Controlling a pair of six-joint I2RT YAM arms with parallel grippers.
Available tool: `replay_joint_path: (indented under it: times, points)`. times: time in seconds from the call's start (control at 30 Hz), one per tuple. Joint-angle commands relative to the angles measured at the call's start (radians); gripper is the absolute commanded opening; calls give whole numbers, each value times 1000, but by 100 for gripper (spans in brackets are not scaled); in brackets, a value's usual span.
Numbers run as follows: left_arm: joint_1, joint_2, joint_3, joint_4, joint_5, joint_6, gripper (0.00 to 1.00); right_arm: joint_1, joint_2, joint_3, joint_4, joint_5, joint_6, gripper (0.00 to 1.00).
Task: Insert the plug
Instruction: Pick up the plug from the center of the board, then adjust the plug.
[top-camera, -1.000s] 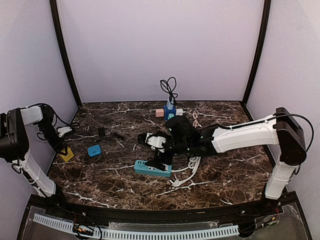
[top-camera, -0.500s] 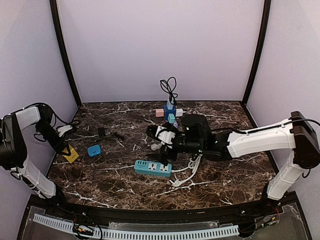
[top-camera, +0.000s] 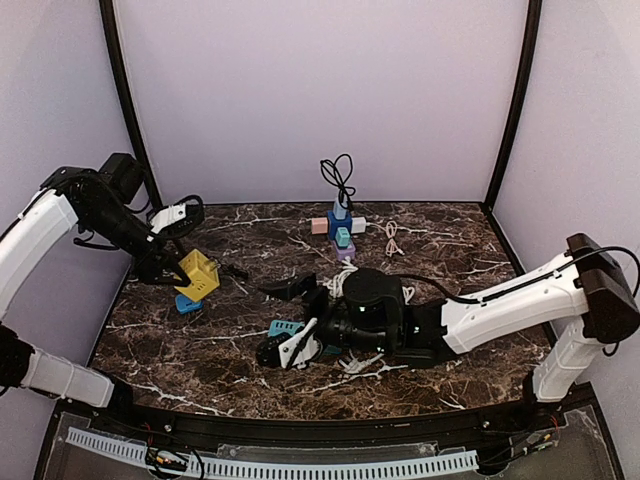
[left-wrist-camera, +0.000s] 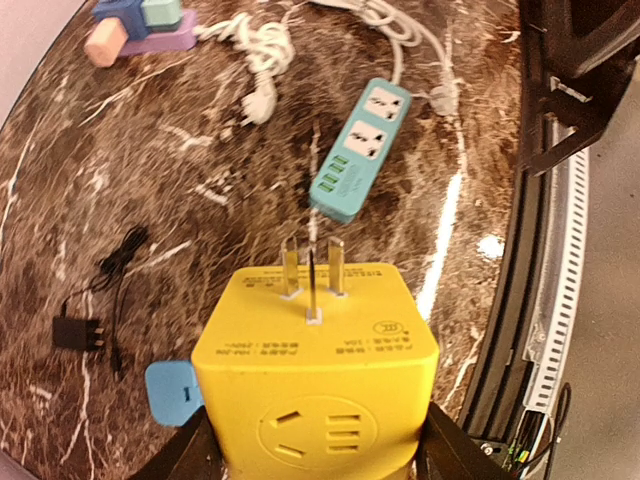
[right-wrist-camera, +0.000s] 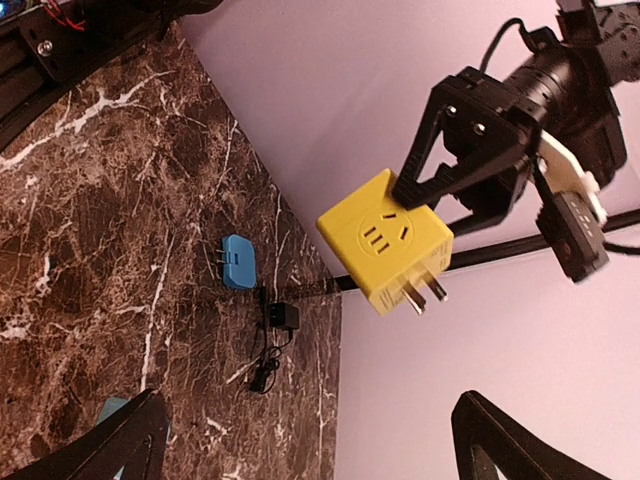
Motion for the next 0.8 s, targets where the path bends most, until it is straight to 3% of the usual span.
replay_joint_path:
  times: [0.0, 0.37, 0.57, 0.77]
  points:
    - [-149, 38, 37, -58, -21, -114, 1, 30, 100, 89, 120, 118, -252, 99]
    - [-279, 114, 74, -50, -55, -153, 1, 33, 218, 235, 89, 123, -327, 99]
    - [-283, 95, 75, -40, -68, -165, 1, 27, 161, 178, 80, 68, -266, 99]
    - [-306, 81, 70, 26, -435, -153, 1, -37, -35, 77, -85, -121, 80, 99]
